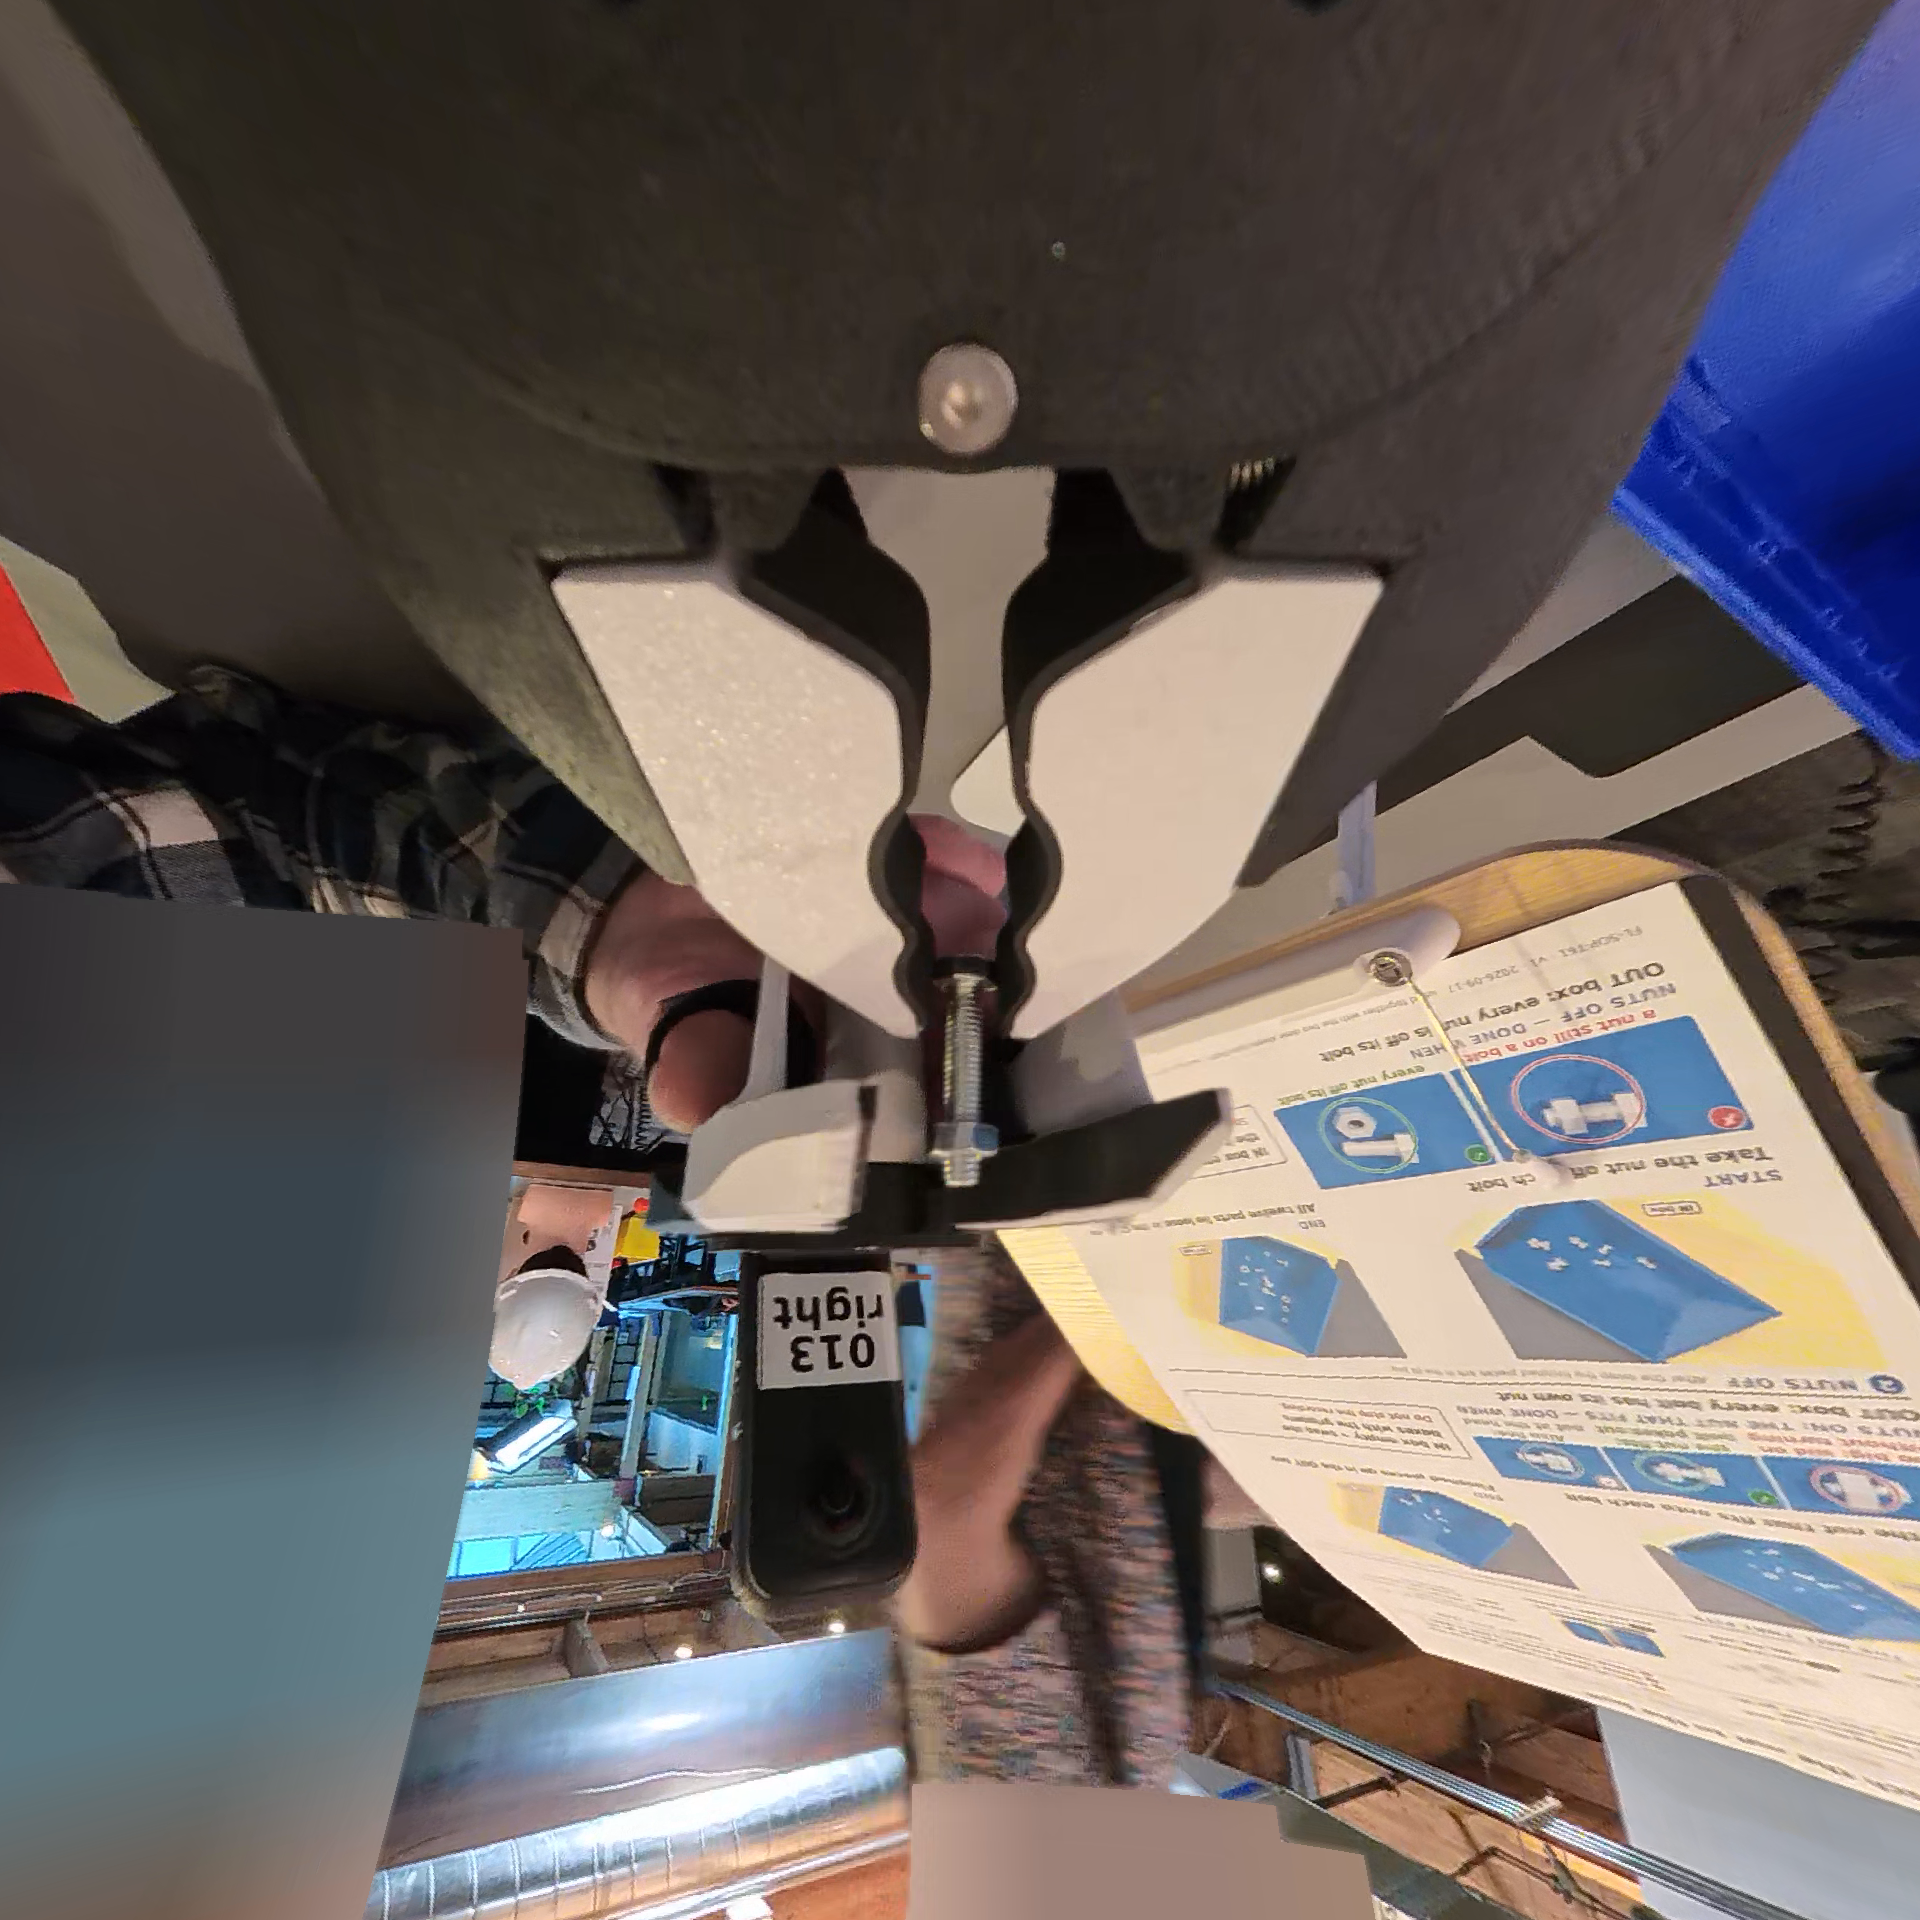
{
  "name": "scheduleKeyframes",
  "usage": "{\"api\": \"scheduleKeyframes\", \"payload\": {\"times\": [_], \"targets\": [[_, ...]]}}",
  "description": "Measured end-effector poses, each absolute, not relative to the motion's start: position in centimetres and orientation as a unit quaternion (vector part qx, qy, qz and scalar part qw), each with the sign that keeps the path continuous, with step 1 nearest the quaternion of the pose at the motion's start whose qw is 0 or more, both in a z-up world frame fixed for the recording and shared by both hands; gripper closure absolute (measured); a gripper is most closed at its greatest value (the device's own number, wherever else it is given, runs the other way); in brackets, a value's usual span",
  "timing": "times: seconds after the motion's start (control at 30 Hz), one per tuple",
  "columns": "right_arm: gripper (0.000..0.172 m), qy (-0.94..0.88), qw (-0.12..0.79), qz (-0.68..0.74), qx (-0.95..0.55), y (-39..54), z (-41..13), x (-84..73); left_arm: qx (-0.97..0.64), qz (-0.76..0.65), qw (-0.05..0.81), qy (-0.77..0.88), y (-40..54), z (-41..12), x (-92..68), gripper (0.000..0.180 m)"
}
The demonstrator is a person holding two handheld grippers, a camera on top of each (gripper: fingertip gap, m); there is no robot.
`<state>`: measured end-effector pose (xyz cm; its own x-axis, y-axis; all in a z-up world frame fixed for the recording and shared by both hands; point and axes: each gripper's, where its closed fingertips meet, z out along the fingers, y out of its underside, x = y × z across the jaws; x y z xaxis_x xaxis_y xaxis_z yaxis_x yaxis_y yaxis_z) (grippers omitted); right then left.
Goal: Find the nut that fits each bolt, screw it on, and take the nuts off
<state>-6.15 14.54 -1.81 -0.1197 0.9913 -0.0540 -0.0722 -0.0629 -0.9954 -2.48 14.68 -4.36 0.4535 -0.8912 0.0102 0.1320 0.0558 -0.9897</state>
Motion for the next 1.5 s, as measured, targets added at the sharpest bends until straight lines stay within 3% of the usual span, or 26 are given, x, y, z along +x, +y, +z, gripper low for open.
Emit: {"api": "scheduleKeyframes", "payload": {"times": [0.33, 0.43, 0.8, 0.9, 1.4, 1.5], "targets": [[0.115, -0.476, 0.469, 0.575, -0.473, 16.0, -1.4, -5.1, -0.514, -0.451, 0.657, 0.317, 13.7, -2.6, -3.2, 0.17], [0.122, -0.462, 0.48, 0.581, -0.468, 16.5, -1.0, -4.5, -0.495, -0.484, 0.657, 0.3, 13.5, -2.0, -3.8, 0.17], [0.111, -0.475, 0.469, 0.594, -0.448, 14.9, -0.7, -5.2, -0.494, -0.482, 0.646, 0.324, 12.9, -2.5, -2.2, 0.171], [0.118, -0.454, 0.478, 0.599, -0.454, 16.5, -0.5, -4.2, -0.477, -0.507, 0.649, 0.307, 12.8, -1.8, -3.1, 0.17], [0.11, -0.466, 0.474, 0.606, -0.436, 15.3, -0.2, -4.5, -0.479, -0.521, 0.635, 0.311, 12.7, -2.3, -2.1, 0.17], [0.115, -0.453, 0.482, 0.598, -0.452, 16.8, -0.4, -3.9, -0.469, -0.527, 0.639, 0.307, 12.5, -1.8, -2.6, 0.17]]}}
